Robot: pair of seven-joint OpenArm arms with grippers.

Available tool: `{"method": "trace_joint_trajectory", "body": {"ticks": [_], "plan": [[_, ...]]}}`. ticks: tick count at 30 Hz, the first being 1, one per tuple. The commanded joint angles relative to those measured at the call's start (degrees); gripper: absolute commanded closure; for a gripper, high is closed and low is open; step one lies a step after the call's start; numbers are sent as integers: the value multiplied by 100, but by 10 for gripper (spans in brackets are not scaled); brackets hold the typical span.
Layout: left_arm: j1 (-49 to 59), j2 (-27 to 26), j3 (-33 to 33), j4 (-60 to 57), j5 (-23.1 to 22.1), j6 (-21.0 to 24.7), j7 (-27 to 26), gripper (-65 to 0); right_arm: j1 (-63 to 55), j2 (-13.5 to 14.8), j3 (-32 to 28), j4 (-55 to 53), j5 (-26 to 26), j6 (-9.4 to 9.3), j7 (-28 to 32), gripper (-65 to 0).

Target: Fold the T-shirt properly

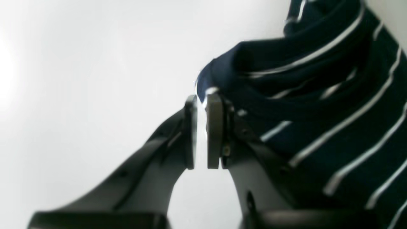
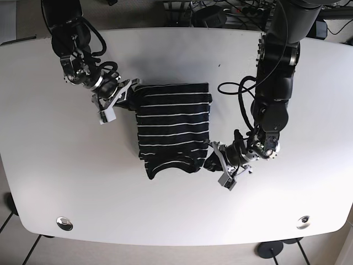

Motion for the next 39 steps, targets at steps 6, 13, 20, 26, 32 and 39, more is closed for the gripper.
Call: {"method": "trace_joint_trajectory", "body": {"ticks": [6,13,20,26,32,39], "plan": [[1088,-61,4,2740,-96,1614,378,-182,26,-17,-309,538,74,11,-148,-29],[2266,484,567,3637,-60,2880,-282,-374,52,70,228,485,74,29,-139,-29],[2521,783,1332,2379,704,3320,-1108,-376,52,79,333,494,74,37,-139,-29],[2521,88,1033,1263,678,3214,-1310,-375,44,70,342,529,83,46,-131,-29],[3092,-1125,-1130,1237,722,1632,-1302,-374,26,79,342,644,83,46,-131,-29],[3162,-3068,-2791,-390,687,252,-1521,-374,0,185,342,723,101,55,-131,-29]]}}
